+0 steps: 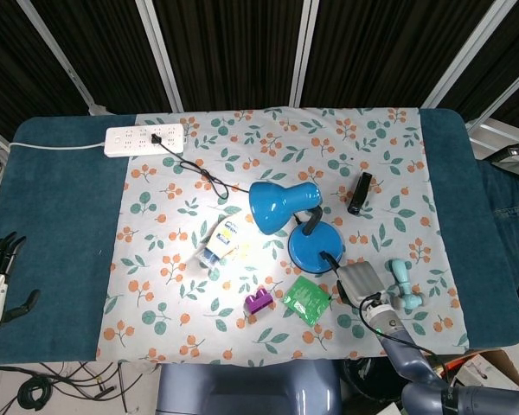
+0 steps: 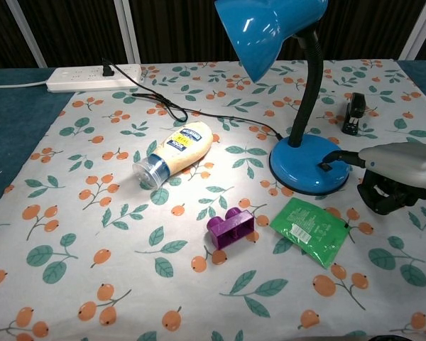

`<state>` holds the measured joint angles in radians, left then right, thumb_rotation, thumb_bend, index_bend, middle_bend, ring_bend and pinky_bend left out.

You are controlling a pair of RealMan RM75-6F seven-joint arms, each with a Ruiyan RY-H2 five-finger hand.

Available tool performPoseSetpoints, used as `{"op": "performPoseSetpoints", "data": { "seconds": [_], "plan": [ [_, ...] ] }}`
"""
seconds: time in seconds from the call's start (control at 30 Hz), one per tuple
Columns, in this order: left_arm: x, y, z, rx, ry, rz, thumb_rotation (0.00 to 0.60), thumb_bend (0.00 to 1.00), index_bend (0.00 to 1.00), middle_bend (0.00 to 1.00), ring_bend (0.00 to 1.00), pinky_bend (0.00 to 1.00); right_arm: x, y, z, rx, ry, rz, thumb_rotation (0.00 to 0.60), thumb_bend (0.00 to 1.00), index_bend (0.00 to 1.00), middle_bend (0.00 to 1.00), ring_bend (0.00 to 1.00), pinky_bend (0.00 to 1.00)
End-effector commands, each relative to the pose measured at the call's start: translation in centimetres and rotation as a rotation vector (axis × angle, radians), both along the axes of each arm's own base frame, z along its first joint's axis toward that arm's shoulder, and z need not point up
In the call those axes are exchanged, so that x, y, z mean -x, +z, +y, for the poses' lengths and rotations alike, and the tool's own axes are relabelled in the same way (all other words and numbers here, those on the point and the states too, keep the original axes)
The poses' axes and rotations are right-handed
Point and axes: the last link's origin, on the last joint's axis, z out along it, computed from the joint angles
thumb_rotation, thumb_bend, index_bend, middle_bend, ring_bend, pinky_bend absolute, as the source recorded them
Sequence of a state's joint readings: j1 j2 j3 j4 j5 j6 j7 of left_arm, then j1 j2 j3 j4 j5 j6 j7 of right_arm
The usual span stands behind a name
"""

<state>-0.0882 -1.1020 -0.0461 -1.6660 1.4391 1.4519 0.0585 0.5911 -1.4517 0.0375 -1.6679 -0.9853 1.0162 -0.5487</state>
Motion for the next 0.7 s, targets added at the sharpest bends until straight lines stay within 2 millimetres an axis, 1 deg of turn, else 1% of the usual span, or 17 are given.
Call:
{"op": "performPoseSetpoints", "data": {
  "seconds": [0.03, 0.7],
  "plan": [
    [0.01, 0.01, -0.01, 0.000, 0.001, 0.000, 0.600, 0.29, 0.00, 0.00, 0.00, 0.00, -0.05, 0.00, -0.01, 0.000, 0.002, 0.000, 0.600, 0.71, 0.00, 0.81, 0.83, 0.74],
    [0.04, 0.06, 0.00, -0.002, 0.001, 0.001, 0.600, 0.29, 0.00, 0.00, 0.00, 0.00, 0.19, -0.49, -0.19, -0.021, -0.004, 0.030, 0.600, 0.71, 0.00, 0.81, 0.83, 0.74]
  ]
}}
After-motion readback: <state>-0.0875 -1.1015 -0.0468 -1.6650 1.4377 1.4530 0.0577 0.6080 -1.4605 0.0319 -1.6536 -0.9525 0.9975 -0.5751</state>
